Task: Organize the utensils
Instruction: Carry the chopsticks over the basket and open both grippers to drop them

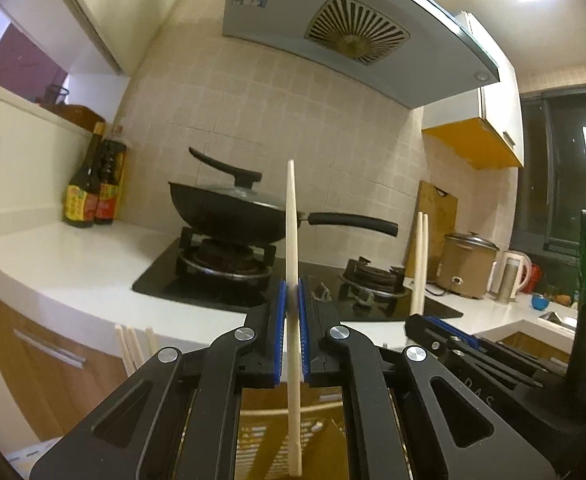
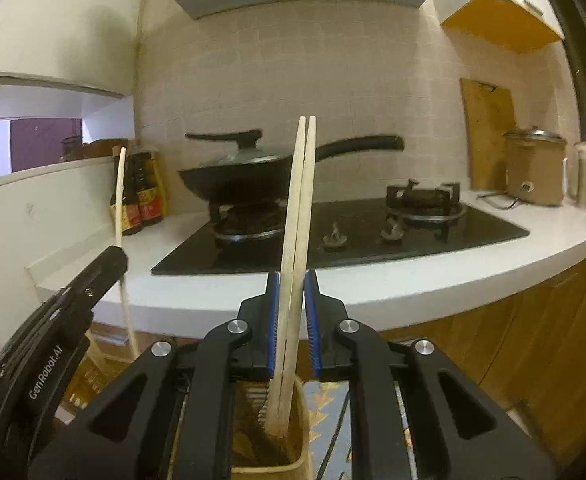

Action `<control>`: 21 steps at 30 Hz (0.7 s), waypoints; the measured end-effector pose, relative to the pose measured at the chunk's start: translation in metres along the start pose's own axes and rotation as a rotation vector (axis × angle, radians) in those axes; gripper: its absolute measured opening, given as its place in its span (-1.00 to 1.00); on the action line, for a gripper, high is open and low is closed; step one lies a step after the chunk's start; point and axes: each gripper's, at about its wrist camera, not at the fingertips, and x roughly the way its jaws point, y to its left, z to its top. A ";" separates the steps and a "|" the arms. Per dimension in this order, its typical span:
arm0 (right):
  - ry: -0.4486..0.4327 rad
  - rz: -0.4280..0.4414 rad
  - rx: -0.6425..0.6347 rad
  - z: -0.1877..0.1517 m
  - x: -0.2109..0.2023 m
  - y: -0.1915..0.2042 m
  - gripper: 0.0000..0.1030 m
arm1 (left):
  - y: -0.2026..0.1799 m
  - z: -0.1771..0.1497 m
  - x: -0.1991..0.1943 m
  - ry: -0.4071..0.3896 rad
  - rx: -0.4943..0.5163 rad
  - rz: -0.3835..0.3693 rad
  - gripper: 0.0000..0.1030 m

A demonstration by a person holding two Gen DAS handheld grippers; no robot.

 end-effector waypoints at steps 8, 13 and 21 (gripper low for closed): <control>0.033 0.017 0.010 -0.012 -0.028 -0.006 -0.77 | 0.011 -0.002 -0.020 0.027 -0.019 -0.041 -0.51; 0.069 0.040 0.080 -0.018 -0.054 -0.019 -0.68 | 0.014 0.003 -0.038 0.041 -0.035 -0.073 -0.09; 0.175 0.050 0.178 -0.041 -0.096 -0.036 -0.17 | 0.019 0.017 -0.097 0.057 -0.044 -0.134 0.34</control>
